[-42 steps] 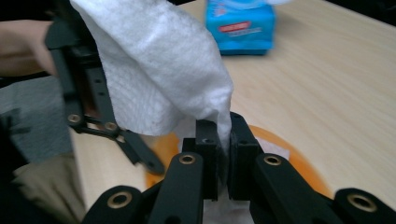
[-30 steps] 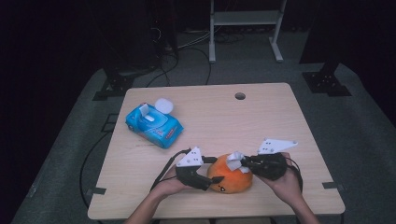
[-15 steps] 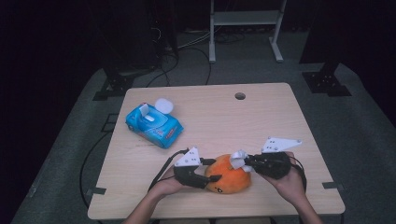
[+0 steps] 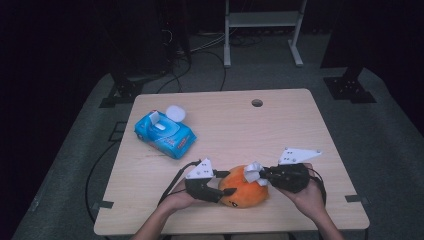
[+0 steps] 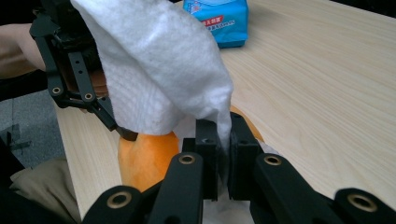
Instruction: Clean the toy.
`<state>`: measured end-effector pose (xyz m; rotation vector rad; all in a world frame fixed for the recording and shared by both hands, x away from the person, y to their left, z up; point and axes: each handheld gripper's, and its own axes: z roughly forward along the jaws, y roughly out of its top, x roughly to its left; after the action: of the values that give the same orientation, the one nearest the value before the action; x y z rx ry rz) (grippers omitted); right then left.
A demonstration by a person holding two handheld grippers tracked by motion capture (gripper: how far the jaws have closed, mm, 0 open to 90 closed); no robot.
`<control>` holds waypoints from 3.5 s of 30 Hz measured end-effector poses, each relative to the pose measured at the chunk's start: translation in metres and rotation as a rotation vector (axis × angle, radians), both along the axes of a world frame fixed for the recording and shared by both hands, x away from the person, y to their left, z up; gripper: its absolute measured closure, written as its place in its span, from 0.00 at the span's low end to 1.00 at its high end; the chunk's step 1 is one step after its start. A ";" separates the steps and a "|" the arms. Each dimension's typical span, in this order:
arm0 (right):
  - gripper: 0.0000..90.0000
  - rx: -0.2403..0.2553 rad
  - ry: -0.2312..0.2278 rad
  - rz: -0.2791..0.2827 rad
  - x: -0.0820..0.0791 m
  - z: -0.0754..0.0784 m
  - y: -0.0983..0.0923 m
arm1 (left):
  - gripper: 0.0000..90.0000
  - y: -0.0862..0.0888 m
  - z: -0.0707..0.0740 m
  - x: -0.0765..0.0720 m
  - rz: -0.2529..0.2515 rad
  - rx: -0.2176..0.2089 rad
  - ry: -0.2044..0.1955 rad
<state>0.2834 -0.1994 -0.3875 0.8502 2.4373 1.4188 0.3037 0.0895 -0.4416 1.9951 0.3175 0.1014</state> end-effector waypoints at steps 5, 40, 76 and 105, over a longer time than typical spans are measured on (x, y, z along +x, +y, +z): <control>0.94 -0.001 0.001 0.010 0.001 -0.001 0.005 | 0.44 0.002 -0.001 0.001 0.000 0.003 0.004; 0.94 0.069 0.000 0.056 -0.004 0.007 0.007 | 0.44 0.011 -0.003 0.003 -0.003 0.007 0.027; 0.94 0.011 0.028 -0.006 -0.003 0.005 -0.009 | 0.52 -0.013 0.015 -0.004 0.075 -0.022 -0.135; 0.94 0.050 0.157 0.042 0.008 -0.013 -0.008 | 0.32 0.007 0.002 0.010 0.028 -0.052 0.016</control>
<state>0.2916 -0.2075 -0.4000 0.9607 2.5577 1.4859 0.3134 0.0967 -0.4397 1.9415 0.3551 0.0936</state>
